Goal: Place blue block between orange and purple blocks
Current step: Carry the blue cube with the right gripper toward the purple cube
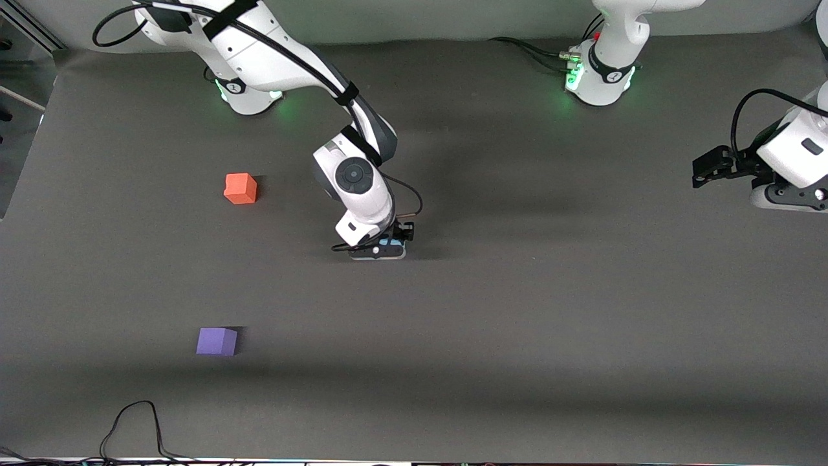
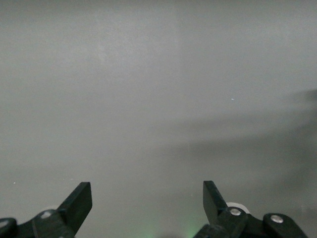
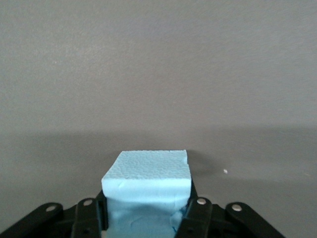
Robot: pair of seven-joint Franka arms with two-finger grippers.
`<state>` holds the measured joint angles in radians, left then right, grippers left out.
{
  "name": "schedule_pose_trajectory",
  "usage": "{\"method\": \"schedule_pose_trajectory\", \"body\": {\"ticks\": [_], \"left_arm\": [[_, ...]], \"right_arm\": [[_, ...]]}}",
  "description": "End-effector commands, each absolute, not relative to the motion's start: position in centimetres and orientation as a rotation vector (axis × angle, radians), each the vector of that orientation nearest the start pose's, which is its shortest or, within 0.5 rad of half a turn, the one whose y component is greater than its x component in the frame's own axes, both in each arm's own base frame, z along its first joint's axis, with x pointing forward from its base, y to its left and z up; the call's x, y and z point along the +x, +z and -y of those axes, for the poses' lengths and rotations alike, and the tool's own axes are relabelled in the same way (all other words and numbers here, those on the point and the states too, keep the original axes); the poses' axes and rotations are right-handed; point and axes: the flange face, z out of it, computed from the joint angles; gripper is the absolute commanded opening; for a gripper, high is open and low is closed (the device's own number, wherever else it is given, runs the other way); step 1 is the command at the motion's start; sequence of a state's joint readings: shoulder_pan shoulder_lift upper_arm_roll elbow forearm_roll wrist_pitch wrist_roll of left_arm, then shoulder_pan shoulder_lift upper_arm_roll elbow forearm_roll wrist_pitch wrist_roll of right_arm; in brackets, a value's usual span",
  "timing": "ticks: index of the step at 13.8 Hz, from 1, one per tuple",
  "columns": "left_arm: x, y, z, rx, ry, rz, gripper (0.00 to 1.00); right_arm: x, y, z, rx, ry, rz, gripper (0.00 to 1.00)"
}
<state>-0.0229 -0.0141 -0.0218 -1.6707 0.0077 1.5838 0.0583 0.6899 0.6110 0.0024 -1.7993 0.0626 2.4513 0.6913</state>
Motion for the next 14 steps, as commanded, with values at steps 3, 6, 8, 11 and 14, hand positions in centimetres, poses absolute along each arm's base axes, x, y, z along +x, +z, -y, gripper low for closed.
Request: {"method": "schedule_pose_trajectory", "body": {"ticks": [3, 6, 8, 11, 14], "left_arm": [[54.4, 59.0, 2.2, -3.126, 0.127, -0.152, 1.0], [54.4, 58.9, 2.2, -3.126, 0.132, -0.154, 1.0], [54.4, 58.9, 2.2, -3.126, 0.132, -0.154, 1.0], [54.4, 59.0, 2.1, -3.125, 0.13, -0.154, 1.0], [54.5, 59.1, 2.3, -3.117, 0.127, -0.168, 1.0]], "right_arm": [[52.4, 34.1, -39.3, -3.096, 0.048, -0.087, 0.5], [53.1, 43.7, -37.5, -3.004, 0.09, -0.107, 0.5], [54.3, 49.8, -34.7, -2.983, 0.138, -0.081, 0.5], [54.6, 54.7, -29.3, -2.996, 0.172, 0.025, 0.5], [55.4, 54.5, -18.8, -2.999, 0.182, 0.131, 0.51]]}}
